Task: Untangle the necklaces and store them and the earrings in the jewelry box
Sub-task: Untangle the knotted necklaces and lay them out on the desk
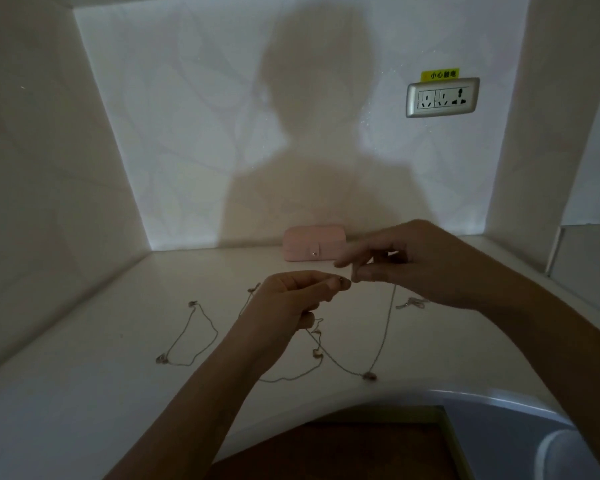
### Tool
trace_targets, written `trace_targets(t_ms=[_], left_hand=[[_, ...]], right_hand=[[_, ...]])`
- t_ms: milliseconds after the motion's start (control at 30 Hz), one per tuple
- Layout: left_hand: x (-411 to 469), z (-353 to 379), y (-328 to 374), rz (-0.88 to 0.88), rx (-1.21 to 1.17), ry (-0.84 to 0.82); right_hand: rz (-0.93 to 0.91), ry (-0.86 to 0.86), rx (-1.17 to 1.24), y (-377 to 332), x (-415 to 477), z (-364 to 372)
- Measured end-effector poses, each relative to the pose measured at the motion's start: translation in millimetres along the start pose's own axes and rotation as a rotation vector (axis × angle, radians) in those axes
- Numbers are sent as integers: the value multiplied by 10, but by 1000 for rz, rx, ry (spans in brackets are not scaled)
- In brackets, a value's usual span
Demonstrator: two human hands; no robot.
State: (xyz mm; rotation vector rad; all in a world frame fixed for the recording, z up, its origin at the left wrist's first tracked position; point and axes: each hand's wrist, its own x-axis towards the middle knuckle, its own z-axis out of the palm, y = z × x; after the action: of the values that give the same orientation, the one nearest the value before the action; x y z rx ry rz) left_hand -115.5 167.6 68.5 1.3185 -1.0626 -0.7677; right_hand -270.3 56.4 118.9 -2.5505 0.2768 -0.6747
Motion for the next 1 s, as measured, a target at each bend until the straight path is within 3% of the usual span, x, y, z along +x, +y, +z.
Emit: trace_targets(t_ms=[167, 367, 600, 767, 1000], left_hand=[[-69, -12, 63, 41, 6, -76], [-123, -39, 137, 211, 231, -64], [-168, -58, 149, 174, 72, -220], [-196, -52, 208, 191, 78, -182], [-299, -40, 297, 361, 313, 12]], right_hand=[[-13, -58, 19, -120, 34, -130], [-97, -19, -99, -197, 48, -153], [-164, -36, -110, -238, 66, -159], [-174, -62, -89, -303, 58, -173], [-159, -10, -252, -299, 29, -235]])
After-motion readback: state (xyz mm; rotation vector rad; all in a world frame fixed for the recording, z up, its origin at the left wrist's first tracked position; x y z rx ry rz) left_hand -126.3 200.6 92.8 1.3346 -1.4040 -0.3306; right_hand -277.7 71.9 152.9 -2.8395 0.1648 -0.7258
